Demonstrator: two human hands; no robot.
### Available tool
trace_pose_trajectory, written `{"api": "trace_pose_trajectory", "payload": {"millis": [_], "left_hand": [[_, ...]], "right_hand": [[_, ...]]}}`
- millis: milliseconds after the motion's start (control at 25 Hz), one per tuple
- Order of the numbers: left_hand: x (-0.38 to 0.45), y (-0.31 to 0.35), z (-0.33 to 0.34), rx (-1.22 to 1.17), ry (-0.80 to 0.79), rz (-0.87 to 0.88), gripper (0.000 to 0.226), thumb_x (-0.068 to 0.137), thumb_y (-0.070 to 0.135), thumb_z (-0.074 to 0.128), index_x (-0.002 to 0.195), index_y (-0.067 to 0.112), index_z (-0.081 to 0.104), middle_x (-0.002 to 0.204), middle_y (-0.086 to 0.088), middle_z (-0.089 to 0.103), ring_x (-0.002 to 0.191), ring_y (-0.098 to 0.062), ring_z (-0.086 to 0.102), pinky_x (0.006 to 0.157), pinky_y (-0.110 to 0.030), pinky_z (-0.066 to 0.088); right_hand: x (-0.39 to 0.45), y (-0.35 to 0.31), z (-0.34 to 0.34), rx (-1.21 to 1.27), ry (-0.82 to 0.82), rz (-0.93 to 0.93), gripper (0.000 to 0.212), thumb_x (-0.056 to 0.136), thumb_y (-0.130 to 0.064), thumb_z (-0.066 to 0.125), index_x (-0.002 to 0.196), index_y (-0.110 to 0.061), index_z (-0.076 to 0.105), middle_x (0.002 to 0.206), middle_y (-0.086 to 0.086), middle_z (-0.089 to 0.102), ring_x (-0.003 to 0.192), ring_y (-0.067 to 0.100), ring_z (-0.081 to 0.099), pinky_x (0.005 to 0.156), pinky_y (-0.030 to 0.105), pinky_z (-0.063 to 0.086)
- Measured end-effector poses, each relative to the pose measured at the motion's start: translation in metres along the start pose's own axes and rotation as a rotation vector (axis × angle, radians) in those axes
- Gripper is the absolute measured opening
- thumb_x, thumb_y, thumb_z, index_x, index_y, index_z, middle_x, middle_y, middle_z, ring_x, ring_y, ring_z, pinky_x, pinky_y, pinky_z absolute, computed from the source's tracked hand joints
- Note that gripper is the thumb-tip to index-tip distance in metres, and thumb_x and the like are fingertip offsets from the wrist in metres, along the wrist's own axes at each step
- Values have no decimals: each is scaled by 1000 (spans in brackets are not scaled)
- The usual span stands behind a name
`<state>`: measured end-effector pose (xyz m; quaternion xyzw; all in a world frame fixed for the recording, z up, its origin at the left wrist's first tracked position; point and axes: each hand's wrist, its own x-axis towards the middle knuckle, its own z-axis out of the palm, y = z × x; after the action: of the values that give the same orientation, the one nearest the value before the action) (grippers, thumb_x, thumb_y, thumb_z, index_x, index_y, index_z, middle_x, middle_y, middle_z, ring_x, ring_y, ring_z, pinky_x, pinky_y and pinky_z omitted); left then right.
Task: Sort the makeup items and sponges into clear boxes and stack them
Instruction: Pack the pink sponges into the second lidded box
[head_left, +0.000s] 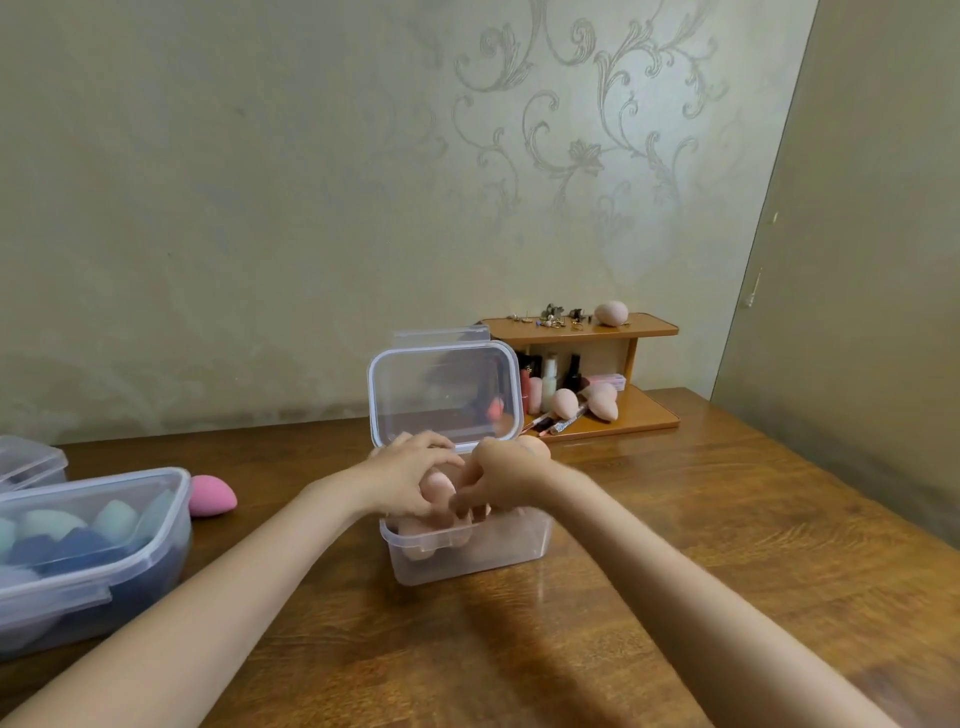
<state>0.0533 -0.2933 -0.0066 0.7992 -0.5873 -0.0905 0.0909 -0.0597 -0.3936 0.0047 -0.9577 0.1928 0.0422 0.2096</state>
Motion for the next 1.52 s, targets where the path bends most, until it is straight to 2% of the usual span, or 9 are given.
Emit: {"api": "trace_pose_trajectory", "payload": {"millis": [120,240,360,480,640,880,1120,1280,1520], "left_hand": [[6,6,4,98,20,-11,65,81,32,67,139,34,38,144,6,29,129,-19,27,108,-38,26],[10,9,6,142,-5,-15,74,79,34,67,142,37,29,145,4,26,132,-21,24,111,-41,24],[11,10,6,141,-4,-19,72,79,34,67,141,41,29,143,4,26,131,-20,24,110,-40,23],[14,10,5,149,-9,-18,73,80,35,67,141,42,27,140,4,26,130,-20,24,108,-38,22],[16,9,7,178,-9,-35,79,81,36,67,144,41,20,143,1,24,132,-21,22,109,-41,22],[13,10,6,187,-19,-40,80,82,36,66,145,41,17,144,2,24,132,-23,22,111,-42,21],[7,14,7,133,-21,-34,81,83,31,66,145,42,16,142,1,28,130,-22,25,112,-39,21],[3,14,10,116,35,12,79,84,21,64,145,37,17,146,-1,29,131,-23,28,110,-38,30],[-1,19,9,265,-13,46,60,90,19,54,141,36,29,155,6,7,140,-30,14,115,-49,22]], "right_hand": [[-3,31,-34,293,165,33,21,92,-19,56,96,-5,71,65,-3,60,53,7,47,49,15,40],[24,81,-51,242,565,238,22,94,-17,49,100,-8,69,91,7,70,79,16,62,74,28,53],[51,115,-45,-87,442,406,33,97,-25,39,125,-23,57,132,12,53,126,34,42,106,46,36],[61,122,-38,-139,325,465,37,100,-29,31,134,-25,45,146,16,33,138,40,17,109,51,22],[73,129,-37,-215,320,457,35,98,-22,36,131,-17,47,133,15,46,128,36,35,99,46,34],[28,91,-71,240,859,108,29,83,-17,65,108,-5,57,104,9,63,92,23,61,83,40,55],[-23,19,-44,-112,-132,-64,36,85,-9,64,119,-17,60,106,2,63,76,9,61,68,20,53],[-15,12,-8,-250,41,19,44,82,-17,69,122,-8,52,118,9,62,102,22,62,88,34,55],[-8,17,-1,-256,166,-12,19,84,-19,67,96,-5,67,97,11,69,90,23,66,83,31,55]]}}
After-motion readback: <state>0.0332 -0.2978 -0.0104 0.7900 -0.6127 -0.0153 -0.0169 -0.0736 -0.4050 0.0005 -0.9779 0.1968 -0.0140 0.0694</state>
